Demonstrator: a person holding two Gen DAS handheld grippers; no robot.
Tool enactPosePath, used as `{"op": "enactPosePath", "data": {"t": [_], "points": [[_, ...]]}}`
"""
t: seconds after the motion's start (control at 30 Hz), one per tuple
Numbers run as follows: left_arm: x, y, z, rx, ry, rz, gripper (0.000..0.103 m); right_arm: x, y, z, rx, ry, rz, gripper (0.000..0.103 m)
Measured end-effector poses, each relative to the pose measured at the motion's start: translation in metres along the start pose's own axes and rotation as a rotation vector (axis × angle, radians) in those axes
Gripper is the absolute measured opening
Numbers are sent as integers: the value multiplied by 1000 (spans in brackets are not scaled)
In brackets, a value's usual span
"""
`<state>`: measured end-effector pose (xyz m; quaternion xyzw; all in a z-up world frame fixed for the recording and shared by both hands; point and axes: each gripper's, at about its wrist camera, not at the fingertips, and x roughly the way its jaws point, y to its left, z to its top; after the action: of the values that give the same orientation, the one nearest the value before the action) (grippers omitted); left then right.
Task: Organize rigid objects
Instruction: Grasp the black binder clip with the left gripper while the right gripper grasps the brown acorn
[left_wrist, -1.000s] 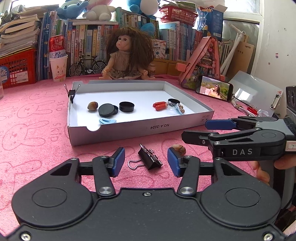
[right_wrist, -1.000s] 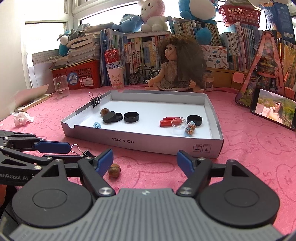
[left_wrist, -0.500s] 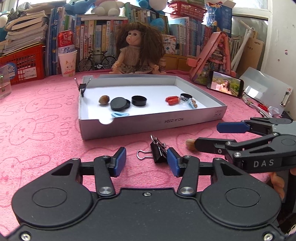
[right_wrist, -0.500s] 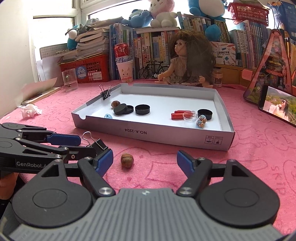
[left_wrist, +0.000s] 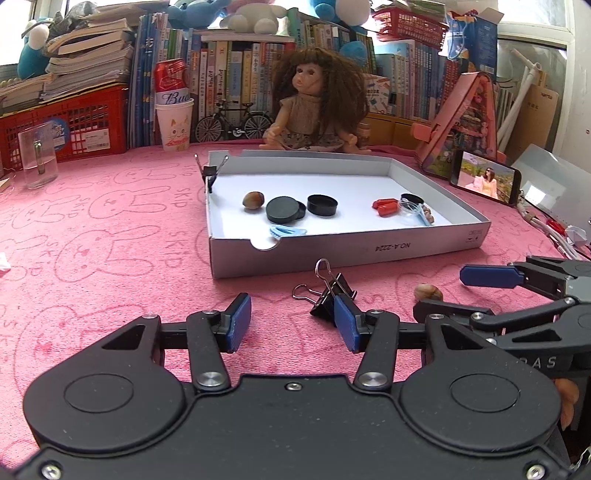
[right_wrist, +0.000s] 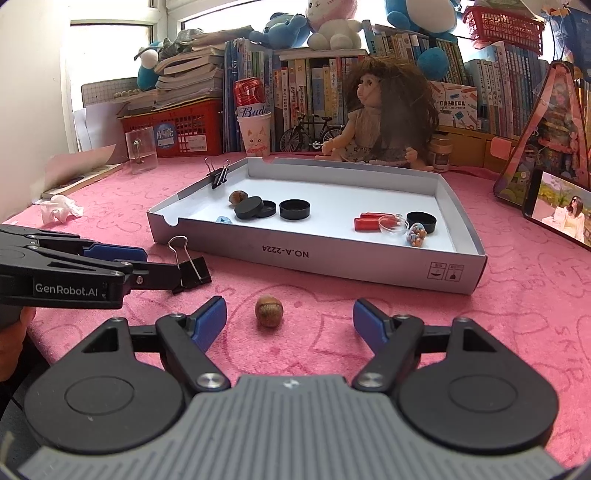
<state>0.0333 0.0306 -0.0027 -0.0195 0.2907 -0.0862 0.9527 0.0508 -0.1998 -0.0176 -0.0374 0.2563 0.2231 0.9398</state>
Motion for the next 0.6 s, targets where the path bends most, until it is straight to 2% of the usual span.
{"op": "enactPosePath", "data": {"t": [0.17, 0.27, 0.37, 0.43, 0.47, 0.53, 0.6], "points": [[1, 3, 2, -26, -1, 45, 49, 2, 7, -3, -22, -8, -20, 85], [1, 6, 2, -42, -5, 67, 49, 2, 9, -4, -26, -19, -34, 81], [-1, 7, 2, -53, -9, 74, 49, 2, 10, -5, -19, -27, -45, 68], [-3, 7, 2, -57, -13, 72, 49, 1, 9, -5, -9, -28, -47, 51], [-4, 6, 2, -61, -15, 68, 49, 1, 9, -5, -9, -28, -47, 48], [-7, 3, 1, -66, -19, 53, 49, -1, 8, -5, -3, -35, -45, 31], [-9, -2, 1, -62, -28, 40, 50, -2, 8, -5, -3, -40, -48, 25]]}}
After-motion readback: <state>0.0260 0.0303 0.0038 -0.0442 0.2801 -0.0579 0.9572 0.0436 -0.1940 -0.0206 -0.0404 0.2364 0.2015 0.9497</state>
